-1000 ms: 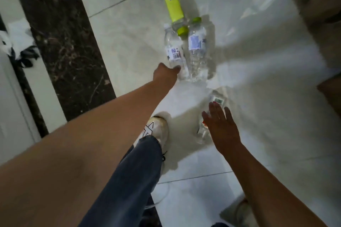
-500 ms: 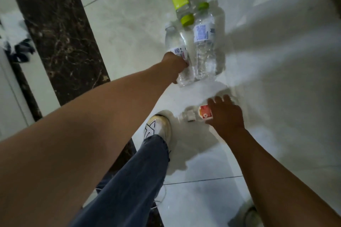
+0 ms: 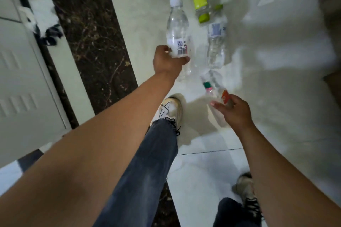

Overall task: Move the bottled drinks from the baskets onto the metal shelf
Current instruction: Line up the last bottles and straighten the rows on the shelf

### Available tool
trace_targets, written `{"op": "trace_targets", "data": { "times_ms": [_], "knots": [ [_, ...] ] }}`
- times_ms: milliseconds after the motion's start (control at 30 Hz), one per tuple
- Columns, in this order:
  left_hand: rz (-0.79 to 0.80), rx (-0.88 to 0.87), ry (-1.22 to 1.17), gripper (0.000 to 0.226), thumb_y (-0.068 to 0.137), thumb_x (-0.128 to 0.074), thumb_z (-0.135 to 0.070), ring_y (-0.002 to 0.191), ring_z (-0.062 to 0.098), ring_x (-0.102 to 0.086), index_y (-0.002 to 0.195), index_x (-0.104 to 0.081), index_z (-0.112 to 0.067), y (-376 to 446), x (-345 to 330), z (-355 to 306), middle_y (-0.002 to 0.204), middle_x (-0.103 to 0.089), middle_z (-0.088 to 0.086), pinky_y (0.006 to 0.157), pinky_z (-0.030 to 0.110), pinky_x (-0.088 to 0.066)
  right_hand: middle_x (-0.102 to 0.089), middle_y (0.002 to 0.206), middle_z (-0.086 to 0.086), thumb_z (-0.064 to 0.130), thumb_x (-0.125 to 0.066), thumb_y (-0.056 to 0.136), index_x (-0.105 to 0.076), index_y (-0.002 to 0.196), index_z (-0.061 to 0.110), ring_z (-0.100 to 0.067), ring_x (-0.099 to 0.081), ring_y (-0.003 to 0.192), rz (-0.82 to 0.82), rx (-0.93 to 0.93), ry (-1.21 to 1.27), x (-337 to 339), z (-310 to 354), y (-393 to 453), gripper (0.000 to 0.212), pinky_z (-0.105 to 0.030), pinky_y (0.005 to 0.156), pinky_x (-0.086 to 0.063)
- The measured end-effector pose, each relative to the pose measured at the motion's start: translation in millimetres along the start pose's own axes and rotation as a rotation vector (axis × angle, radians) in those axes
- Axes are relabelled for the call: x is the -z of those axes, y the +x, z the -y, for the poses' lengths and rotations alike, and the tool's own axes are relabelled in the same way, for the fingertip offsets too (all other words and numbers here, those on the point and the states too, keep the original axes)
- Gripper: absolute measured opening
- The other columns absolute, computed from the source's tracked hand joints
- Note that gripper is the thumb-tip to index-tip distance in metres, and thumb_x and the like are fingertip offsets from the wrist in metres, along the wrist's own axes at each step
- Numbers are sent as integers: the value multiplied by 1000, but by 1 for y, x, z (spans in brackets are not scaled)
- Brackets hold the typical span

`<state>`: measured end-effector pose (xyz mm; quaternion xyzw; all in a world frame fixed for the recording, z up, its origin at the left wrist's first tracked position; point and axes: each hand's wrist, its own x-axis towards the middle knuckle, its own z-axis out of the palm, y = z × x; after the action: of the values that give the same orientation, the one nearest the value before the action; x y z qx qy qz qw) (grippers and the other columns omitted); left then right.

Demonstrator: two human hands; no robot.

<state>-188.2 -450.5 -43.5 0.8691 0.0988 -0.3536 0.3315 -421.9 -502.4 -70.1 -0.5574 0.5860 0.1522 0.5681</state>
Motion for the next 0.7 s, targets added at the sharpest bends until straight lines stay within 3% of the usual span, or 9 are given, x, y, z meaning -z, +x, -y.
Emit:
{"op": "trace_targets", "data": {
  "times_ms": [67,100,167,233,300,367,433,567,700],
  "knots": [
    [26,58,-98,62,61,-91,-12,88,18,-66,115,-62,-5,-21,23,-15,105,-68,4,76,27,-54,-68,70,14,38,-83,77,-70,80,24,-3,-64,69,-36,53,245,19,24,-24,20,-11,62,-47],
    [61,95,-144,54,61,-91,-12,87,19,-68,108,-67,-7,-35,34,-20,102,-71,5,75,29,-57,-73,77,14,42,-81,79,-74,85,25,-1,-67,73,-18,65,331,26,40,-37,20,-13,68,-50],
    [104,129,-200,32,63,-90,-13,84,21,-72,89,-72,-13,-69,59,-34,91,-74,4,78,38,-60,-76,99,6,57,-76,77,-76,99,25,-11,-71,94,37,65,471,42,79,-66,38,-32,88,-56],
    [129,167,-271,27,65,-89,-17,79,21,-73,83,-70,-14,-107,84,-51,86,-73,3,73,39,-61,-73,109,-5,68,-68,75,-73,108,23,-25,-69,100,57,59,586,59,116,-99,57,-49,98,-53],
    [154,182,-343,29,67,-88,-16,71,14,-73,88,-68,-15,-150,114,-73,86,-73,1,64,31,-61,-68,114,-16,77,-59,78,-68,121,23,-34,-68,98,112,86,619,72,155,-141,70,-54,88,-57],
    [150,135,-381,38,69,-87,-15,70,10,-72,99,-64,-16,-186,141,-97,90,-72,0,61,28,-60,-67,121,-17,81,-54,78,-64,128,23,-34,-69,100,176,100,665,82,191,-178,77,-51,80,-59],
    [135,45,-431,45,71,-84,-14,66,4,-69,107,-57,-18,-221,170,-129,95,-70,0,54,23,-55,-66,130,-13,76,-44,87,-60,132,24,-31,-67,112,203,134,779,95,228,-216,71,-47,84,-58],
    [154,-114,-497,36,75,-76,-7,56,9,-65,97,-53,-25,-268,215,-193,90,-72,13,50,23,-51,-65,134,-4,73,-33,93,-58,132,31,-22,-63,121,214,203,906,115,288,-287,62,-36,87,-58],
    [310,-28,-677,56,74,-76,-1,76,20,-73,120,-50,-21,-294,245,-235,97,-73,12,61,30,-57,-60,140,-4,75,-36,90,-55,136,34,-26,-58,128,200,277,953,122,326,-336,63,-45,98,-53]
  ]
}}
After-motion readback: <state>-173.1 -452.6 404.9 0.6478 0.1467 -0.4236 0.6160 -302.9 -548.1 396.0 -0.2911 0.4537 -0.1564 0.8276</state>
